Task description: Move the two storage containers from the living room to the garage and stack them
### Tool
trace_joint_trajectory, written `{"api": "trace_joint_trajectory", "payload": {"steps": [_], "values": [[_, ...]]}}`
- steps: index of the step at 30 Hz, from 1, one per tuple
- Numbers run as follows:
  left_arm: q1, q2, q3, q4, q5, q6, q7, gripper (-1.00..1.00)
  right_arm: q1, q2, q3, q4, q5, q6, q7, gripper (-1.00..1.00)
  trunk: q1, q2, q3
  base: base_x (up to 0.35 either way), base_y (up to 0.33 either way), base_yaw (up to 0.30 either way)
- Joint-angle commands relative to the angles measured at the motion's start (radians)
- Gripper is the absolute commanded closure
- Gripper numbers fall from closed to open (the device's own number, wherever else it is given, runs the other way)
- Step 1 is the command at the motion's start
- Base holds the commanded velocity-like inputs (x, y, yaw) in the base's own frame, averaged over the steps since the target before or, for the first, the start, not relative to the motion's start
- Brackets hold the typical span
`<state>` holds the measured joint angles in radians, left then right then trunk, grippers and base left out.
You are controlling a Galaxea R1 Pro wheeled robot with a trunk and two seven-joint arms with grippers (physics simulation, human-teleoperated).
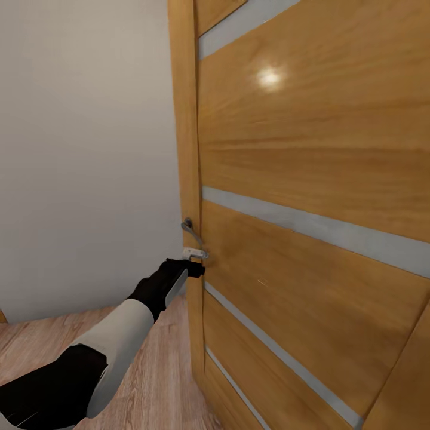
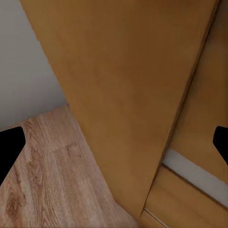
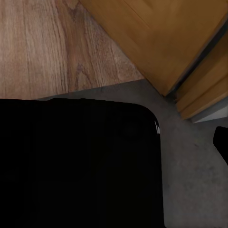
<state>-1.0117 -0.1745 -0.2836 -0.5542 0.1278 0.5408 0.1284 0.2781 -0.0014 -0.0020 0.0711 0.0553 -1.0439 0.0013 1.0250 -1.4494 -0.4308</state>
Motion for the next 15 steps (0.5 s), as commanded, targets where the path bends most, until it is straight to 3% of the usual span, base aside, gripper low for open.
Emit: {"api": "trace_joint_trajectory", "payload": {"steps": [1, 9, 15], "values": [[-0.001, 0.0, -0.005, -0.002, 0.022, 0.002, 0.005, -1.0, 0.0, 0.0, -0.001, 0.001, 0.003, -0.003, 0.0, -1.0, 0.0, -0.001, -0.001, 0.0, 0.0, 0.0], [-0.001, 0.0, -0.005, -0.002, 0.021, 0.002, 0.005, -1.0, 0.0, 0.0, -0.001, 0.001, 0.003, -0.003, -0.001, -1.0, 0.0, -0.001, -0.001, 0.0, 0.0, -0.109], [-0.001, 0.0, -0.005, -0.001, 0.021, 0.002, 0.005, -1.0, 0.0, 0.0, -0.001, 0.001, 0.003, -0.003, -0.001, -1.0, 0.0, -0.001, -0.001, 0.0, 0.0, -0.023]]}}
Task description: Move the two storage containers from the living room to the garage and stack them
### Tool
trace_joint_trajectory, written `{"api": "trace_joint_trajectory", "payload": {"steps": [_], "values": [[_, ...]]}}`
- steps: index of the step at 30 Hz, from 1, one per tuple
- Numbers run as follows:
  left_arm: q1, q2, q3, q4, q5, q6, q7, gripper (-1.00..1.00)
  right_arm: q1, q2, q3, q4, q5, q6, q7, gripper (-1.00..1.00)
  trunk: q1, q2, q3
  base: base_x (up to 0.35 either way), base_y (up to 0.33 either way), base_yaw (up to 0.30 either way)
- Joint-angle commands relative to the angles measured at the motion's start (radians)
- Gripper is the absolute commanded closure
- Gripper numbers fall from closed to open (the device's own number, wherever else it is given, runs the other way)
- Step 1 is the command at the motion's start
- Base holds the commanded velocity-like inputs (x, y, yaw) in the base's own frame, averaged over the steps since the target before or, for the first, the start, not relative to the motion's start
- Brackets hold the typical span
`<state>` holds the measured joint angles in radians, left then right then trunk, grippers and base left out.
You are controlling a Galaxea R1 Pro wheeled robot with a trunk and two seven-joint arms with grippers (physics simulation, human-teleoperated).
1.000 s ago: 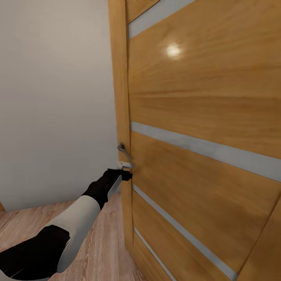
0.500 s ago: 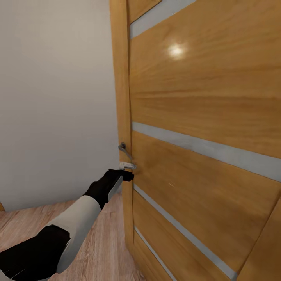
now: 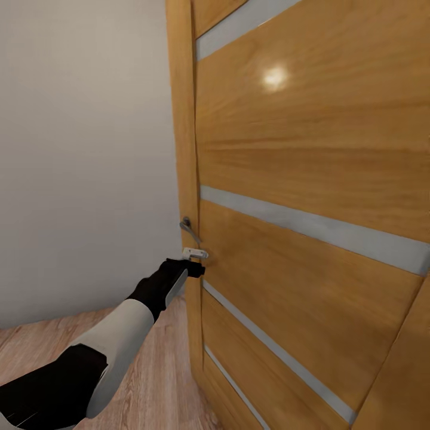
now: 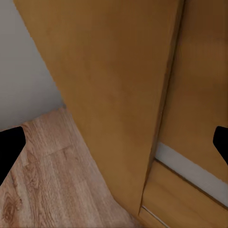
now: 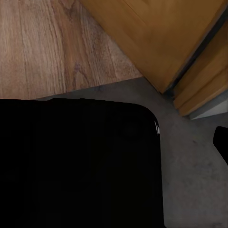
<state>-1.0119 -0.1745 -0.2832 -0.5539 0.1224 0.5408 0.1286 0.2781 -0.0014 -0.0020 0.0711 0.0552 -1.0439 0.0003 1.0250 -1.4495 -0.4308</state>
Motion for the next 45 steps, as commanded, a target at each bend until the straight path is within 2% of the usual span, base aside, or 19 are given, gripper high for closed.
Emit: {"api": "trace_joint_trajectory", "payload": {"steps": [1, 10, 28, 45], "values": [[-0.001, 0.0, -0.005, -0.002, 0.027, 0.002, 0.005, -1.0, 0.0, 0.0, -0.001, 0.001, 0.003, -0.003, 0.0, -1.0, 0.0, -0.001, -0.001, 0.0, 0.0, -0.004], [-0.001, 0.0, -0.005, -0.002, 0.026, 0.002, 0.005, -1.0, 0.0, 0.0, -0.001, 0.001, 0.003, -0.003, 0.0, -1.0, 0.0, -0.001, 0.0, 0.0, 0.0, -0.036], [-0.001, 0.0, -0.003, -0.001, 0.026, 0.002, 0.006, -1.0, 0.0, 0.0, -0.001, 0.001, 0.003, -0.003, 0.0, -1.0, 0.0, -0.001, 0.006, 0.0, 0.0, -0.227], [-0.001, 0.0, 0.002, 0.0, 0.026, 0.002, 0.008, -1.0, 0.0, 0.0, -0.001, 0.001, 0.003, -0.003, 0.0, -1.0, 0.0, -0.001, 0.006, 0.0, 0.0, -0.03]]}}
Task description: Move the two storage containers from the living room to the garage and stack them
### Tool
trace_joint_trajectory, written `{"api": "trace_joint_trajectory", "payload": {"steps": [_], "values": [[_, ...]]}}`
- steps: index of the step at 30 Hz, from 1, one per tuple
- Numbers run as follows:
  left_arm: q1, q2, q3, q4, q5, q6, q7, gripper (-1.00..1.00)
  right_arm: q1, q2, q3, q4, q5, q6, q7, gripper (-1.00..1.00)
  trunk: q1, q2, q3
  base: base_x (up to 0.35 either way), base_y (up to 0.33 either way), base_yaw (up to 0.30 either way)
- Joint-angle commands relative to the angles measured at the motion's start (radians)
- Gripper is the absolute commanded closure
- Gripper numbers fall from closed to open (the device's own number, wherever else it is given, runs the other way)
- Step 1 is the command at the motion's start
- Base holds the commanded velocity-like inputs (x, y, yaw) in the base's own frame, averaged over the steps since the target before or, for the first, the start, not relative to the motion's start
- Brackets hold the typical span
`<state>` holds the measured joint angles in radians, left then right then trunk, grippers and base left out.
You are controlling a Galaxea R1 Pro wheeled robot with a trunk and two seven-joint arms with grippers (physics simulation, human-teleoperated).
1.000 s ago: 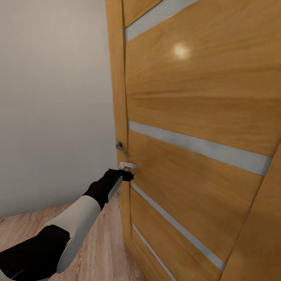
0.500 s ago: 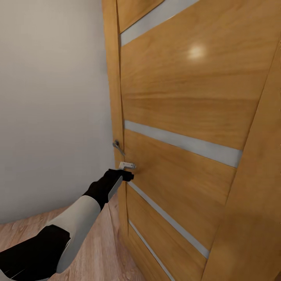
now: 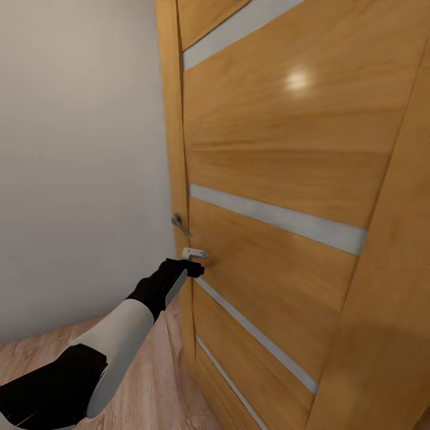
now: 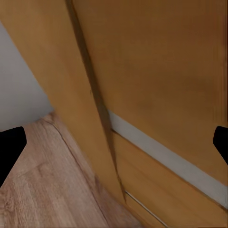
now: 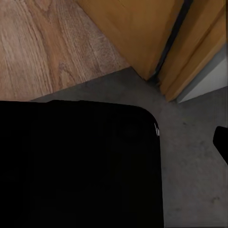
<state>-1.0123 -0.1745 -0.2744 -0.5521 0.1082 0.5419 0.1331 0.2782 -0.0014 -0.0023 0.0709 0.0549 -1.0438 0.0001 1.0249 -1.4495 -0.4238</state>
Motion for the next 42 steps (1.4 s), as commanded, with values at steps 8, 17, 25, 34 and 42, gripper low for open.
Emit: {"api": "trace_joint_trajectory", "payload": {"steps": [8, 17, 25, 34, 42], "values": [[0.0, 0.0, -0.006, -0.002, 0.041, 0.001, 0.003, -1.0, -0.001, 0.0, -0.001, 0.001, 0.003, -0.003, 0.0, -1.0, 0.0, 0.0, -0.001, 0.0, 0.0, -0.234], [0.0, 0.0, -0.005, -0.002, 0.041, 0.0, 0.009, -1.0, -0.001, 0.0, -0.001, 0.001, 0.003, -0.003, 0.0, -1.0, 0.0, 0.0, -0.001, 0.0, 0.0, -0.126], [0.0, 0.0, -0.003, 0.001, 0.04, 0.0, 0.011, -1.0, -0.001, 0.0, -0.001, 0.001, 0.003, -0.003, 0.0, -1.0, 0.0, 0.0, -0.001, 0.0, 0.0, -0.001], [0.0, 0.0, -0.003, 0.001, 0.041, 0.0, 0.011, -1.0, -0.001, 0.0, -0.001, 0.001, 0.003, -0.003, 0.0, -1.0, 0.0, 0.0, -0.001, 0.0, 0.0, -0.162], [0.0, 0.0, -0.003, 0.001, 0.041, 0.0, 0.011, -1.0, -0.001, 0.0, -0.001, 0.001, 0.003, -0.003, 0.0, -1.0, 0.0, 0.0, -0.001, 0.0, 0.0, -0.256]]}}
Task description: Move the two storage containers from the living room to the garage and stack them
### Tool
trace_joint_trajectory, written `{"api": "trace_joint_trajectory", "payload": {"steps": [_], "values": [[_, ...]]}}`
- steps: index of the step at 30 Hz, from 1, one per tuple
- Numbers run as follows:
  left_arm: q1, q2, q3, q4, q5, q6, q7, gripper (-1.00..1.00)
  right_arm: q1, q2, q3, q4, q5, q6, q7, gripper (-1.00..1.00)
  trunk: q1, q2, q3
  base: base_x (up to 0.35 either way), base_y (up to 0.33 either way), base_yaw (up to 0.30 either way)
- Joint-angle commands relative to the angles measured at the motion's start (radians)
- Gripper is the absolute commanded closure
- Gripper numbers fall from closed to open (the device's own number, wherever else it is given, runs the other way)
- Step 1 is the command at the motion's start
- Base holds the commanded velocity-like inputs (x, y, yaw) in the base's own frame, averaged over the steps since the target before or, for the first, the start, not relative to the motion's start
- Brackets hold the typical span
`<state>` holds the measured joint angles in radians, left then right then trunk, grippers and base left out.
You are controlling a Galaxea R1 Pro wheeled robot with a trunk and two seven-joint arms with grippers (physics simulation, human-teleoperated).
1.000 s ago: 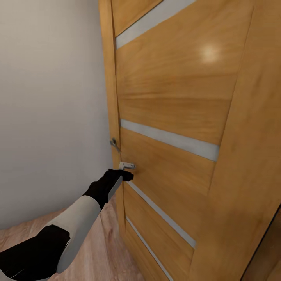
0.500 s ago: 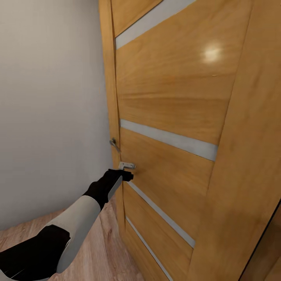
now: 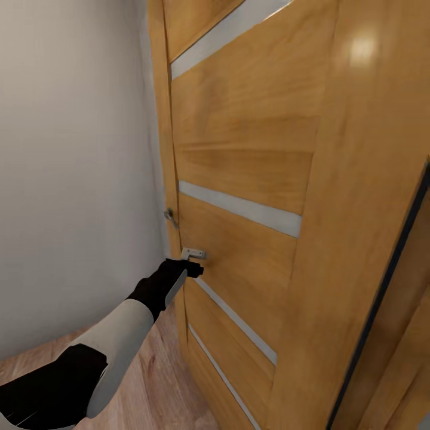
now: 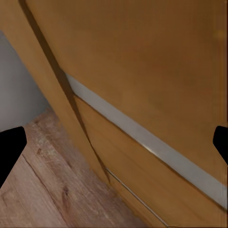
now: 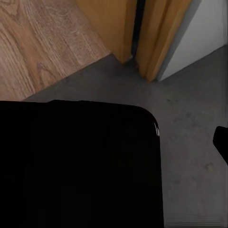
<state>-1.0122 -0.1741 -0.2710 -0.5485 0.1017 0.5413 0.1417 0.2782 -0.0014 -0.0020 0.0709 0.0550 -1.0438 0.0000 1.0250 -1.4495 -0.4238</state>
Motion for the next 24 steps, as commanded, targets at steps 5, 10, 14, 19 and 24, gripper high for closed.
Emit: {"api": "trace_joint_trajectory", "payload": {"steps": [5, 10, 14, 19, 24], "values": [[0.0, 0.0, -0.007, -0.002, 0.046, 0.0, 0.003, -1.0, -0.001, 0.0, -0.001, 0.001, 0.003, -0.003, 0.0, -1.0, 0.0, -0.001, -0.001, 0.0, 0.0, -0.115], [0.0, 0.0, -0.007, -0.002, 0.046, 0.0, 0.003, -1.0, -0.001, 0.0, -0.001, 0.001, 0.003, -0.003, 0.0, -1.0, 0.0, -0.001, -0.001, 0.0, 0.0, -0.012], [0.0, 0.0, -0.007, -0.002, 0.046, 0.0, 0.002, -1.0, -0.001, 0.0, -0.001, 0.001, 0.003, -0.003, 0.0, -1.0, 0.0, -0.001, -0.001, 0.0, 0.0, -0.001], [0.0, 0.0, -0.007, -0.002, 0.047, 0.0, 0.002, -1.0, -0.001, 0.0, -0.001, 0.001, 0.003, -0.003, 0.0, -1.0, 0.0, -0.001, -0.001, 0.0, 0.0, 0.0], [0.0, 0.0, -0.007, -0.002, 0.047, 0.0, 0.003, -1.0, -0.001, 0.0, -0.001, 0.001, 0.003, -0.003, 0.0, -1.0, 0.0, -0.001, -0.001, 0.0, 0.0, -0.051]]}}
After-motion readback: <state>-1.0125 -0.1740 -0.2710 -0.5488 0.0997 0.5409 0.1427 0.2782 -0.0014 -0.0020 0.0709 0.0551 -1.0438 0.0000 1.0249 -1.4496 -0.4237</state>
